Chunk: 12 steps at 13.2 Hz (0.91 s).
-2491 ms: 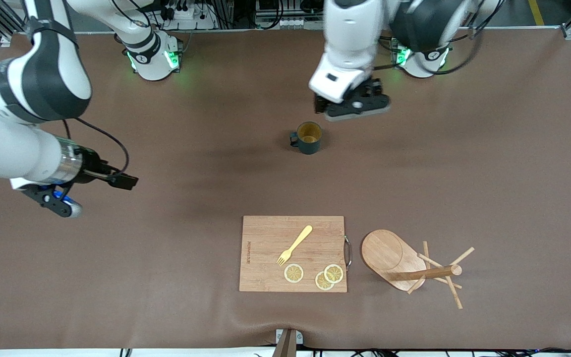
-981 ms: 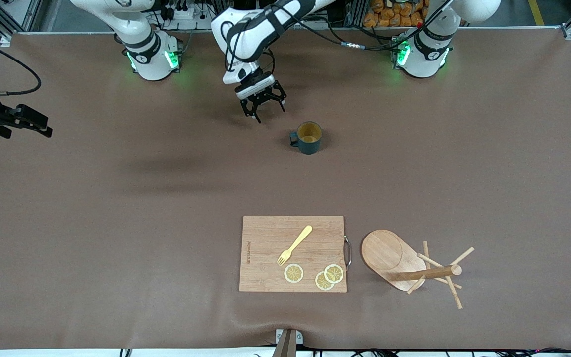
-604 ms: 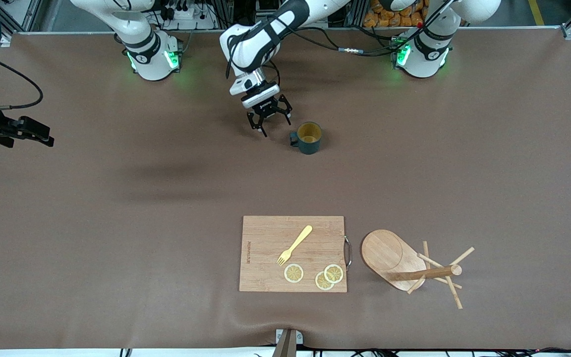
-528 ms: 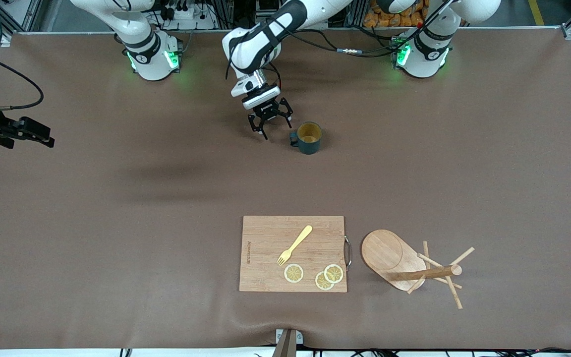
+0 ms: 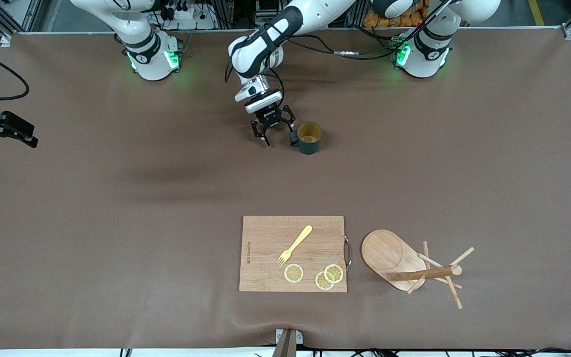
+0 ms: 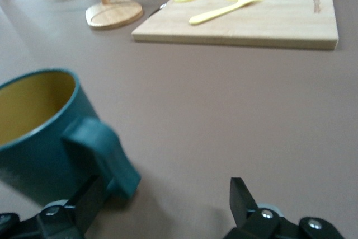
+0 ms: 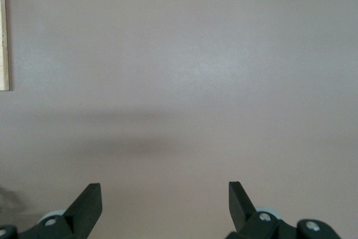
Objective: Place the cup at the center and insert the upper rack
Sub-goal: 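Lower the left gripper and grasp the teal mug's handle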
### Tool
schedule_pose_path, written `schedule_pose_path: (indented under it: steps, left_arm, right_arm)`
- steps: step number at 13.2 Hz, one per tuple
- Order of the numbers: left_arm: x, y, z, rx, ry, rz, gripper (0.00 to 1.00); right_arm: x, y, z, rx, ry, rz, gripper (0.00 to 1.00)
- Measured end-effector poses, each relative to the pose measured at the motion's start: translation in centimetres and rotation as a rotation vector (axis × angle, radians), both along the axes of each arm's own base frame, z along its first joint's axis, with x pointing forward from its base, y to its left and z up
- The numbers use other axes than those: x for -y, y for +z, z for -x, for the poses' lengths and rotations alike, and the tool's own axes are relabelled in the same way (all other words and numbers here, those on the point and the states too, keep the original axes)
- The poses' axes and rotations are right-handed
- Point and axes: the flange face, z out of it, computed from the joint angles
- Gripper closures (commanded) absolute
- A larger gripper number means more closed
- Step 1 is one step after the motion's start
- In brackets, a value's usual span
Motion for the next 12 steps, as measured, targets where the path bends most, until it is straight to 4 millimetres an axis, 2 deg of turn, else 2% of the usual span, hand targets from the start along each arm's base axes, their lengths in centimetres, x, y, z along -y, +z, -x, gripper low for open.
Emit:
schedule_pose_path:
  steps: [3, 8, 9, 10, 11, 12]
  left_arm:
    - [-0.5, -0.1, -1.4, 0.08, -0.003, 0.003, 0.0]
    - [-1.3, -2.1, -3.0, 0.187, -0.019, 0.039, 0.0]
    - [-1.3, -2.4, -3.0, 0.194, -0.021, 0.042, 0.52]
    - [-1.4, -2.5, -3.0, 0.2, -0.014, 0.054, 0.9]
    - [-1.4, -2.5, -3.0, 0.21, -0.001, 0.075, 1.0]
    - [-1.4, -2.5, -3.0, 0.219, 0.01, 0.093, 1.0]
  right_arm:
    - [-0.1, 0.4, -0.1, 0.01, 0.001, 0.001, 0.0]
    - [0.0, 0.7, -0.2, 0.023, 0.0, 0.002, 0.0]
    - [0.0, 0.7, -0.2, 0.023, 0.0, 0.002, 0.0]
    - [0.0, 0.7, -0.2, 0.023, 0.0, 0.002, 0.0]
    - [0.1, 0.7, -0.2, 0.023, -0.001, 0.002, 0.0]
    - [0.1, 0.7, -0.2, 0.024, -0.002, 0.002, 0.0]
